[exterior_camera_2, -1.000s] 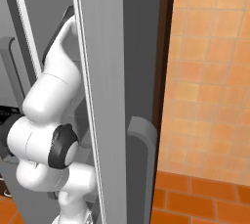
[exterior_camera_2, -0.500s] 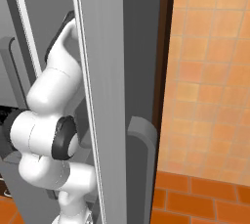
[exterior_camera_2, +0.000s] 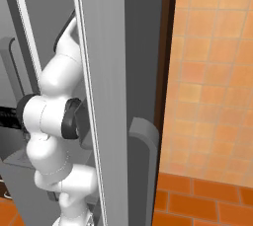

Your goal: Place one lemon wedge and one chicken drumstick in each tupperware on the nearby counter, to pack two identical lunches.

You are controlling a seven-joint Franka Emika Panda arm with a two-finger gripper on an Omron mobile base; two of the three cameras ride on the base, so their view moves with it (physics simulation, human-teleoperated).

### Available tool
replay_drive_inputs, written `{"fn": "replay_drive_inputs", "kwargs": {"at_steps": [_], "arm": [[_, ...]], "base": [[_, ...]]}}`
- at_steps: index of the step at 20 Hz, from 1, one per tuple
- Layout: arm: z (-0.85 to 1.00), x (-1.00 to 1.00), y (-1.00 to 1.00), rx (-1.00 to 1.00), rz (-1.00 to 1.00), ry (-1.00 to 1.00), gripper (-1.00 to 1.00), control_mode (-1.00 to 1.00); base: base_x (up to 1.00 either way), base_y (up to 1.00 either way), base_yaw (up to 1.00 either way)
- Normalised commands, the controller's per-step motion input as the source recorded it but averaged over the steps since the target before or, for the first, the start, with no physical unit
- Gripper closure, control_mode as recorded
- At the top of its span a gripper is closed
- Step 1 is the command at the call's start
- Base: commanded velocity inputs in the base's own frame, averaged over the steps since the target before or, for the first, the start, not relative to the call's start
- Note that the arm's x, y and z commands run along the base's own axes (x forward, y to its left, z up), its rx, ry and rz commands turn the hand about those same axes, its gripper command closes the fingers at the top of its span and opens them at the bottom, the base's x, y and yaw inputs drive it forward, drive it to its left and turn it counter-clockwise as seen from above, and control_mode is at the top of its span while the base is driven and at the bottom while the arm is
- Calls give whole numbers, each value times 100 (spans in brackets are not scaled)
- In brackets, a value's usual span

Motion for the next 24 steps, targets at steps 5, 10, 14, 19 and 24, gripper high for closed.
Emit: {"fn": "replay_drive_inputs", "kwargs": {"at_steps": [5,10,14,19,24], "arm": [[-69,2,0,-8,0,14,100,-100],[-71,0,0,-8,0,2,100,-100],[-15,-21,-5,-3,4,-12,100,-100],[-6,-74,0,-11,2,-29,100,-100],[-21,-86,6,-14,-6,-17,100,-100]], "base": [[0,0,0],[0,0,0],[0,0,0],[0,0,0],[0,0,0]]}}
